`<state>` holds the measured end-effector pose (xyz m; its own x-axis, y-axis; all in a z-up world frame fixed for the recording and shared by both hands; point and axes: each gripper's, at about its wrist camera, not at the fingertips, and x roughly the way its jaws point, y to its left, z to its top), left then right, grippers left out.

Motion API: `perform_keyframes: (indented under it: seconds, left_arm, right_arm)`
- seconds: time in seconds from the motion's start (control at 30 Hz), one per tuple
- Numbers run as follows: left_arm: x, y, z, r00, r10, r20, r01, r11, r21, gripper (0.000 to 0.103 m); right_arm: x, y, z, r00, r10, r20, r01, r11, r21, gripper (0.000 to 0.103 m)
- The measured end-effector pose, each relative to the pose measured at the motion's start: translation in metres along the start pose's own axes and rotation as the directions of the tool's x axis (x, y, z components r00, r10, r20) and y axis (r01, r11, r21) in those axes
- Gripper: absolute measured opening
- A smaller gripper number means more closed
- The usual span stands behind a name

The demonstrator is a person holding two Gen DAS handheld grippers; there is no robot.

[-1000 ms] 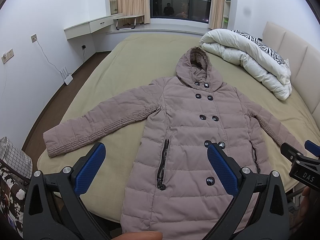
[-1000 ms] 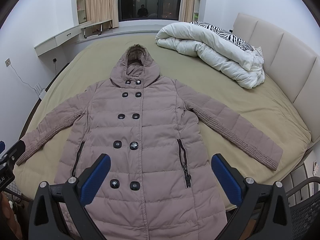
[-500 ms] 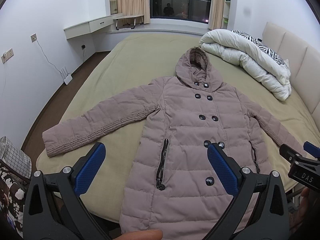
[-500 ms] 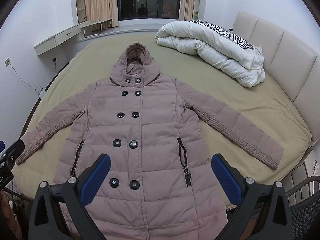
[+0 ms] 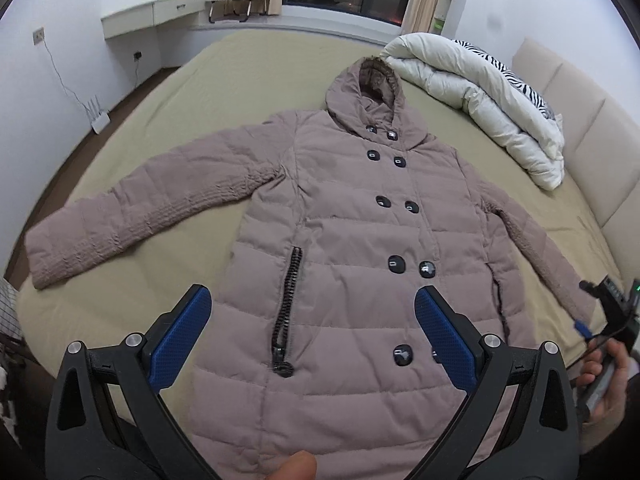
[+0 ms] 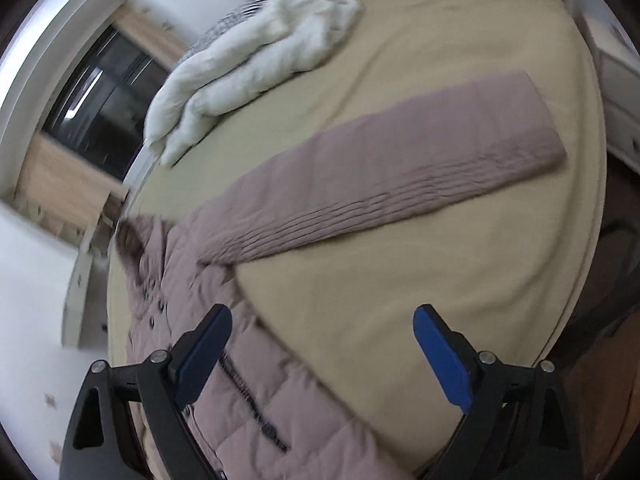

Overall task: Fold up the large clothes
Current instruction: 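Grasp the sleeve cuff with the right tool and lift it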

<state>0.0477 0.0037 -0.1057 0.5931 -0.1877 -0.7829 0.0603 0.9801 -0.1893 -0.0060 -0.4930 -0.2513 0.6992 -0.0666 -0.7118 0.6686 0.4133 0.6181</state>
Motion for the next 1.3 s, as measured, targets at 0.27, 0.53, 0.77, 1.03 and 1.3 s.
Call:
perform_keyframes:
  seconds: [0.27,0.53,0.77,1.03,1.3]
  left_arm:
    - [0.058,-0.019,0.022,0.998,0.002,-0.055,-0.002,1.0,0.0,0.103]
    - [0.105,-0.034,0.045,0.981,-0.171,-0.093,0.162,0.983,-0.089,0.103]
    - [0.126,-0.039,0.059,0.956,-0.283,-0.081,0.27,0.953,-0.138,0.097]
    - [0.146,-0.016,0.083,0.933,-0.359,-0.026,0.343,0.908,-0.241,0.097]
    - [0.165,0.031,0.112,0.924,-0.38,0.038,0.371,0.869,-0.327,0.097]
  right_arm:
    - [0.019,-0.142,0.047,0.987,0.099,0.128,-0.147,0.88,0.452,0.078]
    - [0.015,-0.148,0.085,0.981,-0.018,0.192,-0.068,0.9,0.432,0.048]
    - [0.004,-0.084,0.115,0.965,-0.096,0.245,0.049,0.981,0.188,0.019]
    - [0.03,0.136,0.069,0.977,0.079,0.198,0.028,0.874,-0.486,0.019]
    - [0.108,0.275,-0.071,0.989,0.141,-0.042,-0.117,0.578,-0.807,0.019]
